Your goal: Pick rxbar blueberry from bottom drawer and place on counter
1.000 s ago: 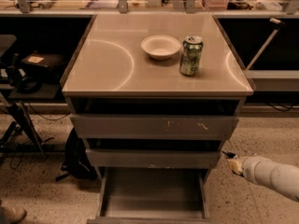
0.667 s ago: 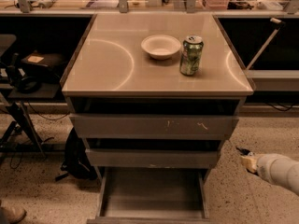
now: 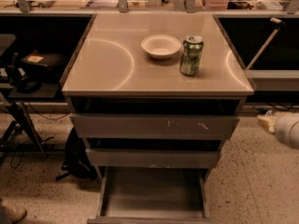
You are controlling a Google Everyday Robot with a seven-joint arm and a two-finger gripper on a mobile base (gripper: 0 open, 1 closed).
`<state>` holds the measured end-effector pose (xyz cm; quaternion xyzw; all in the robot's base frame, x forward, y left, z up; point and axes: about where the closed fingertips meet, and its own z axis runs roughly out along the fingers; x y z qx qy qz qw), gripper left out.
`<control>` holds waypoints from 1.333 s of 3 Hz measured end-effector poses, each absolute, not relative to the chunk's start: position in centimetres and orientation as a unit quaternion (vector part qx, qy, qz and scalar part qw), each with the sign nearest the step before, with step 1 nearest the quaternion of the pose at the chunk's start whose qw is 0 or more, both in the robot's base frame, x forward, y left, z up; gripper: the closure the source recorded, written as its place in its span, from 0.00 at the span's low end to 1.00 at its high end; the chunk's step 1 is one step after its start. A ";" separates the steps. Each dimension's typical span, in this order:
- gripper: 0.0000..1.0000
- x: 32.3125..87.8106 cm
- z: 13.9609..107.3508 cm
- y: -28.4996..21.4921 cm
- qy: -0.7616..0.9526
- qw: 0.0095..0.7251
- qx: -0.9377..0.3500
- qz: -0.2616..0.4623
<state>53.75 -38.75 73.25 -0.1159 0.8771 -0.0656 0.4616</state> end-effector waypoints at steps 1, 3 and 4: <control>1.00 58.1 82.7 -36.3 0.842 0.513 -0.142 -0.084; 1.00 64.5 95.2 -30.8 0.795 0.575 -0.170 -0.095; 1.00 67.0 93.7 -26.7 0.795 0.573 -0.189 -0.065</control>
Offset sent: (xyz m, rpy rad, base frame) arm 0.1381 0.0969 0.2693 -0.1240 -0.3295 0.0493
